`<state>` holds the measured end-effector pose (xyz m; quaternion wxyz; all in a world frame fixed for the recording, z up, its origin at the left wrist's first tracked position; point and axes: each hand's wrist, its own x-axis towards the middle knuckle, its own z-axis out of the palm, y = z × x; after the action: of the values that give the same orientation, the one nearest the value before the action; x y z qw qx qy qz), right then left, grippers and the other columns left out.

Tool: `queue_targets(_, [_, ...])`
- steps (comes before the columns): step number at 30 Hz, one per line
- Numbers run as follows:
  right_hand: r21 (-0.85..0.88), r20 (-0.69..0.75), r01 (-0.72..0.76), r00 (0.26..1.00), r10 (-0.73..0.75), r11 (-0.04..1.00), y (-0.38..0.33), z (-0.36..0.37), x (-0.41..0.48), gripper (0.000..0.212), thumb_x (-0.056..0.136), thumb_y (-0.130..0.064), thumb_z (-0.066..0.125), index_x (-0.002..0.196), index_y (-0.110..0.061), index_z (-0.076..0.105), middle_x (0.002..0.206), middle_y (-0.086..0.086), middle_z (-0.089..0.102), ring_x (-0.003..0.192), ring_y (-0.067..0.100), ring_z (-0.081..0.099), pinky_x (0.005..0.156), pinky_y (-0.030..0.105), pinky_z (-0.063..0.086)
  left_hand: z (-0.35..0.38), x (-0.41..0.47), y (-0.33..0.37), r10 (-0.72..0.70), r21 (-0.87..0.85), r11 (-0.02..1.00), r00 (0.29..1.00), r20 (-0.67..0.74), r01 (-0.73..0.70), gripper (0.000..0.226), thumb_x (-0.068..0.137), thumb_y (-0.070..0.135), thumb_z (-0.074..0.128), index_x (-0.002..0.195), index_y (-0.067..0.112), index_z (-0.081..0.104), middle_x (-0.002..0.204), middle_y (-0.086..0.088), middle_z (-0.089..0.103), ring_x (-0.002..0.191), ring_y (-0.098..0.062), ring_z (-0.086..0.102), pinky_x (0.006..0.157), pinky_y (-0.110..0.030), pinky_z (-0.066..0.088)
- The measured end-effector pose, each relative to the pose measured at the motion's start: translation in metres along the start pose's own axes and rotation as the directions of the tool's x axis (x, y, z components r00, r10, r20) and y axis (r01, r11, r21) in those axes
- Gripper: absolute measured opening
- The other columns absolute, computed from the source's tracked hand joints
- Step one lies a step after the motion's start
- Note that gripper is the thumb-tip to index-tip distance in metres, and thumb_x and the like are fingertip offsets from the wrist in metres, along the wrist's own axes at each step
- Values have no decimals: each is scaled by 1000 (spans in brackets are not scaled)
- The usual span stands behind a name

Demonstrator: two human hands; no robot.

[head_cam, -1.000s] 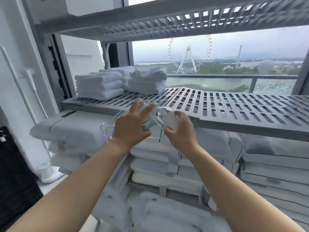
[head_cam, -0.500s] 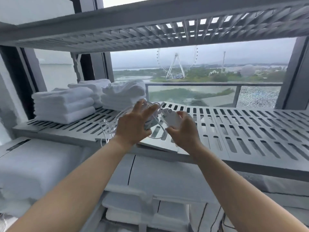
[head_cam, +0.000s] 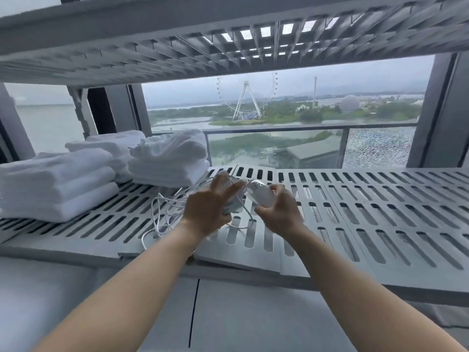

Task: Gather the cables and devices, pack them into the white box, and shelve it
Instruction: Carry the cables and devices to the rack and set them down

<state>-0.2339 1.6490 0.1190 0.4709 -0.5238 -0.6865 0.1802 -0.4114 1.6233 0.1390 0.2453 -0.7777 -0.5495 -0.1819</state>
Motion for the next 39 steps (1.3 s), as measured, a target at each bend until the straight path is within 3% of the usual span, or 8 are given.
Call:
queue_targets(4, [-56, 17, -33, 999, 34, 998, 5, 13, 20, 49, 73, -20, 69, 114, -4, 48, 102, 10, 53, 85, 21, 50, 69, 25, 39, 22, 11, -10, -39, -70, 997, 999, 5, 39, 77, 66, 20, 63, 132, 41, 29, 137, -8, 41, 91, -33, 62, 54, -37, 54])
queue_targets(7, [-83, 40, -56, 997, 59, 995, 10, 21, 30, 47, 73, -18, 69, 112, -3, 49, 104, 14, 56, 83, 22, 51, 69, 28, 42, 39, 22, -10, -96, -116, 988, 991, 96, 107, 73, 71, 22, 59, 135, 38, 27, 134, -7, 39, 97, -33, 59, 66, -41, 54])
queue_targets(16, [-98, 126, -21, 992, 33, 995, 28, 31, 35, 51, 70, -29, 73, 111, -6, 52, 99, 11, 62, 82, 22, 55, 71, 28, 46, 58, 33, -11, -200, 6, 979, 945, 259, 205, 77, 80, 41, 54, 137, 45, 3, 152, -7, 13, 125, -35, 40, 82, -44, 46])
queue_targets(20, [-111, 174, 27, 985, -7, 994, 30, 29, 34, 37, 71, -30, 73, 98, -9, 59, 82, 2, 58, 75, 19, 56, 55, 19, 37, 52, 39, -10, -190, 32, 981, 919, 344, 191, 81, 78, 58, 49, 139, 50, -4, 156, -1, 1, 138, -29, 23, 106, -56, 26])
queue_targets(23, [-98, 209, 42, 978, -21, 994, 34, 25, 37, 31, 71, -24, 72, 96, -10, 61, 86, 6, 64, 71, 17, 55, 58, 21, 39, 44, 42, -9, -218, -2, 971, 884, 413, 241, 83, 76, 61, 50, 138, 53, -5, 157, 3, -4, 141, -27, 14, 109, -63, 9])
queue_targets(30, [-131, 219, 53, 975, -23, 990, 44, 13, 44, 51, 79, -24, 67, 123, -4, 50, 120, 15, 60, 109, 27, 56, 89, 27, 41, 32, 35, -2, -375, 117, 927, 886, 273, 356, 83, 71, 75, 43, 140, 49, 4, 151, 0, 25, 137, -26, 27, 104, -70, 10])
queue_targets(34, [-79, 243, 21, 970, -1, 997, 41, 15, 44, 51, 82, -33, 62, 123, -5, 50, 122, 14, 59, 111, 26, 54, 89, 30, 42, 30, 25, 3, -422, 40, 902, 861, 283, 429, 87, 73, 75, 43, 142, 46, -2, 155, 1, 14, 141, -24, 15, 105, -68, 7])
queue_targets(39, [-41, 243, 22, 970, -11, 999, 36, 13, 44, 47, 87, -30, 55, 126, -6, 48, 128, 13, 56, 118, 27, 51, 100, 34, 40, 28, 16, 8, -436, -29, 893, 879, 195, 450, 74, 80, 70, 37, 143, 42, 10, 155, 3, 15, 141, -22, 16, 105, -68, 7])
